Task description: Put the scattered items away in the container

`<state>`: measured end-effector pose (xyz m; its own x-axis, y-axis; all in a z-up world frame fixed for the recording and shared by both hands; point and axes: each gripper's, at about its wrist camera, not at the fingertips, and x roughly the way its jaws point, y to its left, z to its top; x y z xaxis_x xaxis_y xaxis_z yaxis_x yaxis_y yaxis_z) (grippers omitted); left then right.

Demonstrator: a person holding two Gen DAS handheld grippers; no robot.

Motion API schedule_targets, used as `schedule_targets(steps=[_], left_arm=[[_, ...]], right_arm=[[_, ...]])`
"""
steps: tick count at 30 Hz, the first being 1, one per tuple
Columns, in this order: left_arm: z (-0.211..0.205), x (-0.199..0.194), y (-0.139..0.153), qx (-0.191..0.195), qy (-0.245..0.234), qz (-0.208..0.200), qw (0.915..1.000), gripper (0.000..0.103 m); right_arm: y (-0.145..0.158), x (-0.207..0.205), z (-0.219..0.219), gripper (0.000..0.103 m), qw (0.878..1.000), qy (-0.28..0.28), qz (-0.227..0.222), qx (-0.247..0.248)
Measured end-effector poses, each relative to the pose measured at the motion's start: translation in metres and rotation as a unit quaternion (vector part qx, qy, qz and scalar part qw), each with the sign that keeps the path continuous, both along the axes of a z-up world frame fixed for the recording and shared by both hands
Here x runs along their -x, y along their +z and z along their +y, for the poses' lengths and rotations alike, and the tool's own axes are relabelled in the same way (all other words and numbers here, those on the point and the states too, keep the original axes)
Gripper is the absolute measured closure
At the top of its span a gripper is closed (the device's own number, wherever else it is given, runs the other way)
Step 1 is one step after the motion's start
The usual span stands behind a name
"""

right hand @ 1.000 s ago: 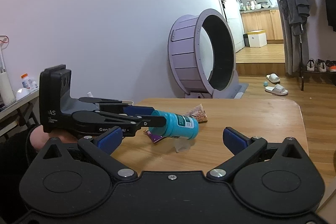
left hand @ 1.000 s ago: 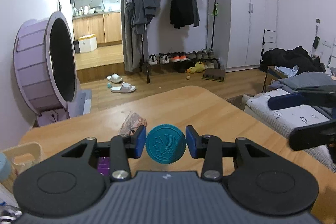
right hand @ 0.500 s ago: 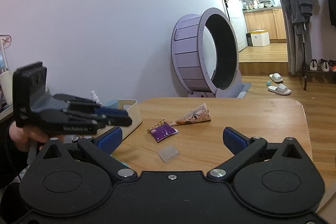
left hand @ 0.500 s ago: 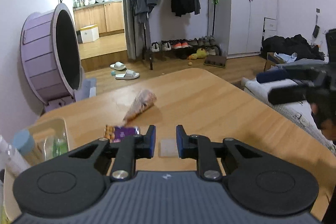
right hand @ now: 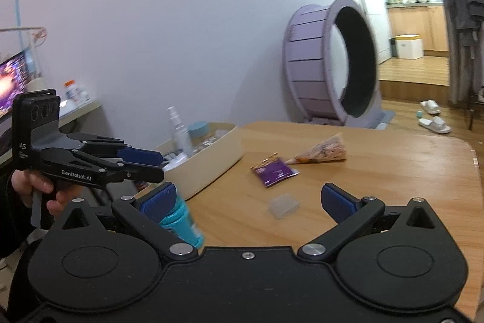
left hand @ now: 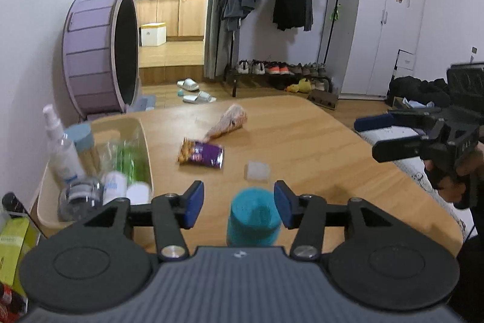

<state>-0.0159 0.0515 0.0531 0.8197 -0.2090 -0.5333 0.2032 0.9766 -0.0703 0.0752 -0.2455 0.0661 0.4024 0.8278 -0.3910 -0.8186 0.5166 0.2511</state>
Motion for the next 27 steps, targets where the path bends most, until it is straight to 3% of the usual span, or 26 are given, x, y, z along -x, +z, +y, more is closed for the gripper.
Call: schedule_targets(steps=[5, 14, 27], left_arm=[[-0.001, 0.006, -0.009, 0.008, -0.002, 0.016, 0.9998, 0.049], [-0.009, -0.003, -0.020, -0.011, 0.002, 0.040, 0.9991, 0.044], [-0.013, -0.008, -0.023, -0.004, 0.002, 0.050, 0.9987, 0.044]], right_arm=[[-0.002, 0.009, 0.013, 0.000, 0.999, 0.043, 0.006, 0.020], [-0.011, 0.029, 0.033, 0.000, 0.989, 0.123, 0.029, 0.081], [-0.012, 0.036, 0.032, 0.000, 0.987, 0.119, 0.031, 0.100]])
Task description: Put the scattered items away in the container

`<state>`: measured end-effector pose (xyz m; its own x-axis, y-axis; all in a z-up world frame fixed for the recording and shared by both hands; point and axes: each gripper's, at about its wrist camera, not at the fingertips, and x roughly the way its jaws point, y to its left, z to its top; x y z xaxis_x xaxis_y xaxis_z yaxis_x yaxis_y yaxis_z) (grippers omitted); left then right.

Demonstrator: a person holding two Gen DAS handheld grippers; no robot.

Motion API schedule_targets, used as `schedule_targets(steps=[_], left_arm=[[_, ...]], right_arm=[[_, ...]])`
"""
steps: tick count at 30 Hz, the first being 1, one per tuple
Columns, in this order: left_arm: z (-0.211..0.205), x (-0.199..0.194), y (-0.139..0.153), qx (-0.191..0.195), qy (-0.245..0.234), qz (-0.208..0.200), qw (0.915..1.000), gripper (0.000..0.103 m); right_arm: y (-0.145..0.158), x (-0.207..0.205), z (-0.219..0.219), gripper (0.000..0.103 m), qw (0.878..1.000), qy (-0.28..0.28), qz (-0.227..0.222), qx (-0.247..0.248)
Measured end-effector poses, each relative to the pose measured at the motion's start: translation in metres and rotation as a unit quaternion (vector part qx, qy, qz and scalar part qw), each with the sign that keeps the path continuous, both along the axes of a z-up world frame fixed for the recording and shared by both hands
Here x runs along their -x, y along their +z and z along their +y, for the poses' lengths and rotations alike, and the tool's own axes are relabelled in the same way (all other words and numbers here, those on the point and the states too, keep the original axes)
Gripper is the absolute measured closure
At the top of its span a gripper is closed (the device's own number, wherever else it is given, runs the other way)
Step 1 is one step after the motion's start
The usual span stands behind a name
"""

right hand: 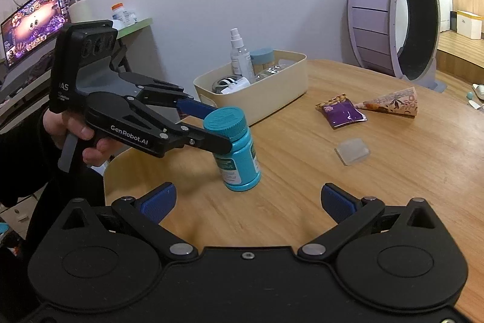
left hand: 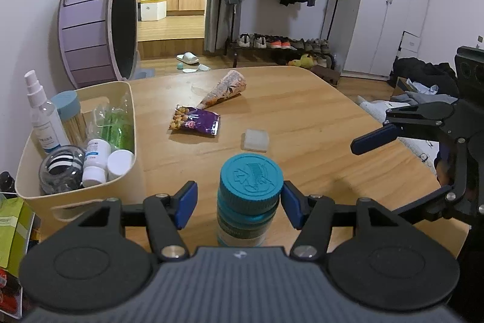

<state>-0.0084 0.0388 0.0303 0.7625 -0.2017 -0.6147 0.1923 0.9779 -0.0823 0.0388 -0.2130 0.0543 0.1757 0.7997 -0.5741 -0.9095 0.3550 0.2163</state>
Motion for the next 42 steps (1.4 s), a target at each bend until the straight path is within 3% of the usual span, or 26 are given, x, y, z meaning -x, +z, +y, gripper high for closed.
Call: schedule_targets(steps=[2, 4, 5, 10, 15, 22, 27, 31, 35, 42], left_arm=[[-0.001, 0.000, 0.000, -0.001, -0.004, 0.001, 1.0000, 0.046], [-0.003, 0.001, 0.000, -0.003, -0.011, -0.005, 0.9999, 0.057], [-0.003, 0.002, 0.000, -0.001, -0.015, -0.007, 0.9999, 0.058], [-0.002, 0.008, 0.003, 0.001, -0.006, -0.017, 0.9998, 0.059], [0.010, 0.022, 0.023, 0.006, 0.010, -0.048, 0.9988, 0.059], [0.047, 0.028, 0.055, -0.006, 0.069, -0.090, 0.9936, 0.059], [0.069, 0.006, 0.060, -0.033, 0.115, -0.101, 0.9877, 0.059], [0.082, -0.023, 0.056, -0.034, 0.140, -0.097, 0.9848, 0.059], [0.085, -0.051, 0.055, -0.026, 0.147, -0.105, 0.9833, 0.059], [0.081, -0.095, 0.047, -0.044, 0.154, -0.114, 0.9805, 0.059]], right_arm=[[-0.001, -0.001, 0.002, 0.000, 1.000, 0.000, -0.001, 0.000], [0.000, -0.001, 0.002, 0.000, 1.000, -0.001, -0.001, -0.001], [0.000, -0.001, 0.002, 0.000, 1.000, -0.002, -0.001, -0.002], [0.000, -0.002, 0.001, 0.000, 1.000, -0.006, -0.002, -0.004], [0.002, -0.003, 0.002, 0.000, 1.000, -0.012, -0.006, -0.014], [0.006, -0.008, 0.010, 0.000, 0.999, -0.030, -0.012, -0.033], [0.004, -0.012, 0.013, 0.000, 0.998, -0.051, -0.014, -0.044], [0.003, -0.017, 0.014, 0.000, 0.997, -0.063, -0.012, -0.049], [0.001, -0.021, 0.014, 0.000, 0.996, -0.067, -0.011, -0.049], [-0.005, -0.029, 0.015, 0.000, 0.996, -0.078, -0.006, -0.045]])
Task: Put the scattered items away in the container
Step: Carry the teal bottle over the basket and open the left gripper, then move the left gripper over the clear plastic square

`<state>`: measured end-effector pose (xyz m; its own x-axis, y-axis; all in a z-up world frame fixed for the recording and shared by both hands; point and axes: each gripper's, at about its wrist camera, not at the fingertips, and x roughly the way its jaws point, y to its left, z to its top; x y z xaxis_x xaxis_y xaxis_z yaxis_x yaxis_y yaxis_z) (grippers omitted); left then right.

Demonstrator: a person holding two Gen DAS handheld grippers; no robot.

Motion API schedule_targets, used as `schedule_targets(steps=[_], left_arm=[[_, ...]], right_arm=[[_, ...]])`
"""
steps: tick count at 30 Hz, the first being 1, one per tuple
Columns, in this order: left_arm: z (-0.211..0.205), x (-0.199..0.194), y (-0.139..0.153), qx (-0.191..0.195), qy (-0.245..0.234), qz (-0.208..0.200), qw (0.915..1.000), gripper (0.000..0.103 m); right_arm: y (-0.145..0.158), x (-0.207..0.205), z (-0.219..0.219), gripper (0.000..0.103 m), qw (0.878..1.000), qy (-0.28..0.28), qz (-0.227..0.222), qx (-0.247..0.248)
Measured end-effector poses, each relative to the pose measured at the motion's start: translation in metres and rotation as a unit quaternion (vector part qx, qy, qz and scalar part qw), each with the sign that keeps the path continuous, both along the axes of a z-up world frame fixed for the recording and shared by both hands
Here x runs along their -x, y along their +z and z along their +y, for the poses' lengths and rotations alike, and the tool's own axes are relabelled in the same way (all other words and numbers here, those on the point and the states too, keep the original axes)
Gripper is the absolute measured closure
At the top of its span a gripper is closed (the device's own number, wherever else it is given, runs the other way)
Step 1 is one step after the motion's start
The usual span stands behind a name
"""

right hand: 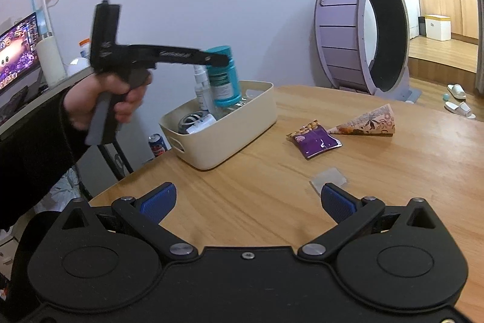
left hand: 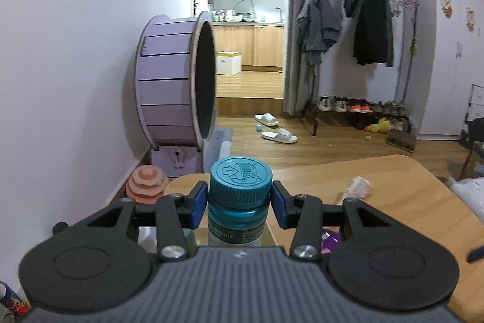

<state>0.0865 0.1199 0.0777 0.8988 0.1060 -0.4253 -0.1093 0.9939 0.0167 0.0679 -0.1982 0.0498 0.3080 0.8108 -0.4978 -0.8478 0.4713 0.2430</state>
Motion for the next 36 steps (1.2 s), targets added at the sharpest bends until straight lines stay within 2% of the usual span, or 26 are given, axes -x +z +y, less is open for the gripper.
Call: schedule_targets(steps=[5, 10, 17, 22, 29, 36], left_arm=[[0.002, -0.019, -0.015, -0.007, 0.019, 0.025, 0.9995, 0.055], [0.003, 0.002, -0.005, 0.001, 0.014, 0.006, 0.9999, 0.052], [-0.022, 0.046, 0.001, 0.010, -0.033, -0.006, 0.9994, 0.049], [-0.052, 0.058, -0.015, 0.034, -0.090, 0.015, 0.9953, 0.048], [-0.092, 0.037, -0.045, 0.047, -0.143, 0.056, 0.9871, 0.048], [-0.117, 0.002, -0.071, 0.039, -0.164, 0.097, 0.9809, 0.048]], right_arm=[[-0.002, -0.002, 0.001, 0.000, 1.000, -0.002, 0.000, 0.004], [-0.003, -0.003, 0.002, 0.000, 1.000, 0.000, 0.001, 0.004], [-0.001, -0.002, -0.001, 0.000, 1.000, -0.003, -0.002, 0.001], [0.003, -0.005, -0.015, 0.000, 1.000, -0.020, -0.005, -0.005], [0.003, -0.012, -0.035, 0.000, 0.998, -0.055, -0.011, -0.002], [0.002, -0.016, -0.044, 0.000, 0.997, -0.077, -0.016, -0.005]])
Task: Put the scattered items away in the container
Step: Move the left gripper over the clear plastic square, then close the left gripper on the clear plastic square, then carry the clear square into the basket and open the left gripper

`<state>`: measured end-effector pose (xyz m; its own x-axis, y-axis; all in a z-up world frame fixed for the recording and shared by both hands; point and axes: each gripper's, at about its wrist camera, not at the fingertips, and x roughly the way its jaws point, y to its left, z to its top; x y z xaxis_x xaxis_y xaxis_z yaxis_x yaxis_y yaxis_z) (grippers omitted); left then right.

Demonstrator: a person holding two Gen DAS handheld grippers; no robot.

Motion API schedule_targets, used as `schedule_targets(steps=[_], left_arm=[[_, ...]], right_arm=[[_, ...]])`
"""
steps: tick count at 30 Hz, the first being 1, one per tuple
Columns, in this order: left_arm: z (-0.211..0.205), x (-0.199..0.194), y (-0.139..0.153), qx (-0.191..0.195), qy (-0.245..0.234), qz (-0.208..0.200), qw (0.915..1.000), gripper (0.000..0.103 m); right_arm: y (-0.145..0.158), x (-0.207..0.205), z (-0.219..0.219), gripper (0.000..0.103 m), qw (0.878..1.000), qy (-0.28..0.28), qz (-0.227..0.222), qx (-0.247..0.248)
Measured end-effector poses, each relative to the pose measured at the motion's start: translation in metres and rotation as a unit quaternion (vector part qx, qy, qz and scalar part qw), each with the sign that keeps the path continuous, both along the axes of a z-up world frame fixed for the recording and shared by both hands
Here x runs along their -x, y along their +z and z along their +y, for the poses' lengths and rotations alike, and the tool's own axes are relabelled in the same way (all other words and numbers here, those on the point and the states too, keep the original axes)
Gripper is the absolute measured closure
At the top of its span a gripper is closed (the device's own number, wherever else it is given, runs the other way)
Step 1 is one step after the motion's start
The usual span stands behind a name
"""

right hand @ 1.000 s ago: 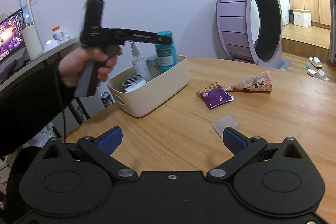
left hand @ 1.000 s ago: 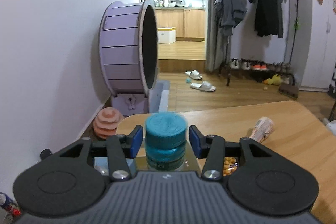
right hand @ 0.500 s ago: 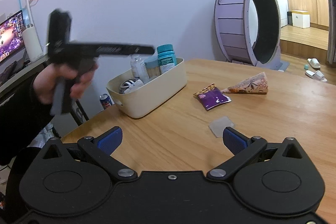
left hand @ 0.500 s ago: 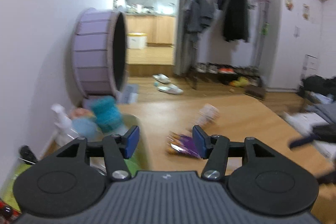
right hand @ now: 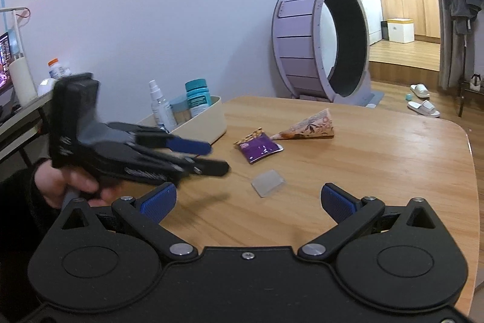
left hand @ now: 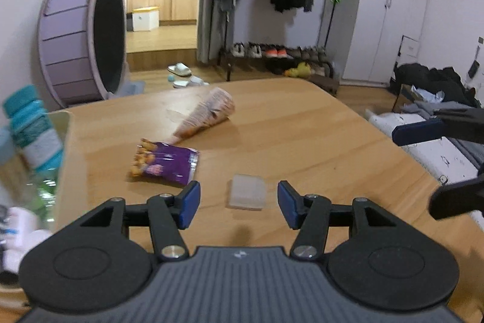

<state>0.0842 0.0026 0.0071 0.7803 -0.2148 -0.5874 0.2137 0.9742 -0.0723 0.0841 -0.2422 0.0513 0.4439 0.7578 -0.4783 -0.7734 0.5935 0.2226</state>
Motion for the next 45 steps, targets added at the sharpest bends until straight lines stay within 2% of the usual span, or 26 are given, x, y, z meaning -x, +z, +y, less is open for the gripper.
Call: schedule_targets(steps=[10, 16, 18, 21, 24, 28, 38, 41, 45], left_arm=[[-0.015, -0.019, -0.023, -0.018, 0.000, 0.026, 0.9995, 0.048], [-0.019, -0.019, -0.028, -0.035, -0.003, 0.019, 0.9992, 0.049], [-0.021, -0.019, -0.029, -0.040, -0.005, 0.020, 0.9990, 0.055], [-0.023, -0.015, -0.031, -0.043, -0.018, 0.011, 0.9989, 0.074], [-0.022, -0.013, -0.029, -0.032, -0.015, 0.007, 0.9994, 0.077], [-0.017, -0.003, -0.020, -0.019, -0.010, -0.006, 0.9998, 0.085], [0.002, 0.031, 0.012, 0.005, 0.010, -0.056, 0.9984, 0.086], [0.018, 0.047, 0.027, 0.024, 0.032, -0.081, 0.9960, 0.086], [0.042, 0.066, 0.046, 0.023, 0.069, -0.112, 0.9911, 0.086]], right_arm=[[-0.001, -0.001, 0.000, 0.000, 1.000, 0.002, 0.001, 0.003], [-0.001, 0.002, -0.001, 0.000, 1.000, 0.000, -0.001, 0.006], [-0.001, 0.002, -0.002, 0.000, 1.000, -0.001, -0.001, 0.005], [-0.001, 0.003, -0.002, 0.000, 1.000, 0.000, -0.001, 0.004], [-0.001, 0.003, -0.002, 0.000, 1.000, -0.001, -0.001, 0.005], [-0.001, 0.002, -0.002, 0.000, 1.000, -0.004, -0.002, 0.003], [0.003, 0.002, -0.003, 0.000, 1.000, -0.009, -0.006, -0.012], [0.004, 0.004, 0.000, 0.000, 1.000, -0.006, -0.007, -0.017], [0.005, 0.004, 0.006, 0.000, 1.000, -0.004, -0.006, -0.024]])
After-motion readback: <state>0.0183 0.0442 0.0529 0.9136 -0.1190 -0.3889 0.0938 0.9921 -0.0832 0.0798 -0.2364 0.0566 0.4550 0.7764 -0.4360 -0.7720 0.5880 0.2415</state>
